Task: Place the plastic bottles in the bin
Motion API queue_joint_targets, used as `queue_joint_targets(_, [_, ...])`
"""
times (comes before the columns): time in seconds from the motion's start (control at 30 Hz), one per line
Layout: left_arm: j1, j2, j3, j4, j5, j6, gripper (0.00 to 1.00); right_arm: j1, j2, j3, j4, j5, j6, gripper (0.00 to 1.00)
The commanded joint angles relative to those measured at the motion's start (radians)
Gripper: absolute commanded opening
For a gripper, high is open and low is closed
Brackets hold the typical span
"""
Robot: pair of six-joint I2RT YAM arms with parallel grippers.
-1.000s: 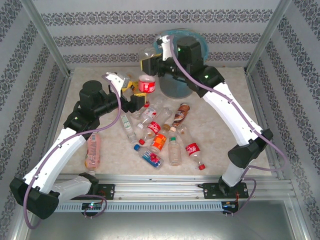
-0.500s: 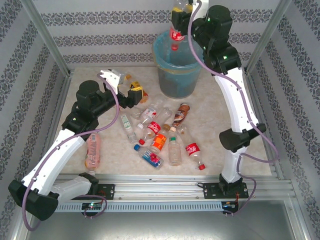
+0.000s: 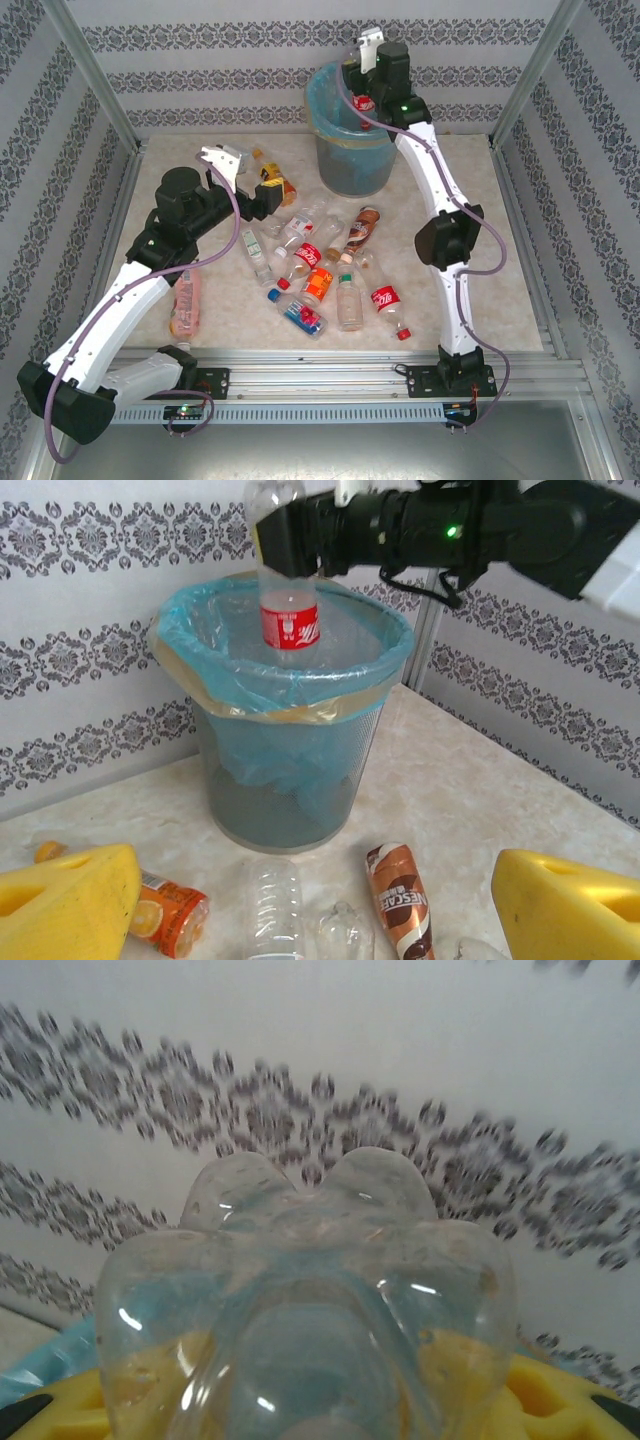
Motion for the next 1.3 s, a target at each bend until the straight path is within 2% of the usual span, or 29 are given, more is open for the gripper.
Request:
queue_joint_targets(0.0, [-0.008, -0.025, -0.013, 0.019, -0.010, -0.010, 0.91, -0.012, 0.019, 0.009, 0.060, -0.047, 0.011, 0.49])
queue_joint_targets(0.07, [-0.008, -0.028, -0.017, 0.015, -0.012, -0.010, 0.91, -0.020, 0.039, 0.006, 0.061, -0.058, 0.029, 0.51])
queue_joint_targets(0.33, [-0.008, -0.040, -0.033, 0.007, -0.020, -0.011, 0.91, -0.020, 0.042, 0.005, 0.035, -0.065, 0.047, 0.74])
queue_joint_targets(0.4, [-0.009, -0.041, -0.032, 0.008, -0.023, -0.009, 0.91, -0.018, 0.028, 0.005, 0.036, -0.063, 0.052, 0.77])
queue_joint_targets(0.9, [-0.008, -0.061, -0.035, -0.018, -0.033, 0.004, 0.91, 0.009, -0.027, 0.015, 0.021, -0.119, 0.071, 0.74])
queue_joint_targets(1.1, [-0.008, -0.027, 0.055, -0.201, -0.159, -0.024, 0.89, 0.057, -0.098, 0.067, -0.053, -0.110, 0.052, 0.74])
queue_joint_targets(1.27, [-0.004, 0.021, 0.134, -0.441, -0.312, -0.136, 0.87, 0.098, -0.210, 0.052, -0.123, -0.083, 0.075, 0.75])
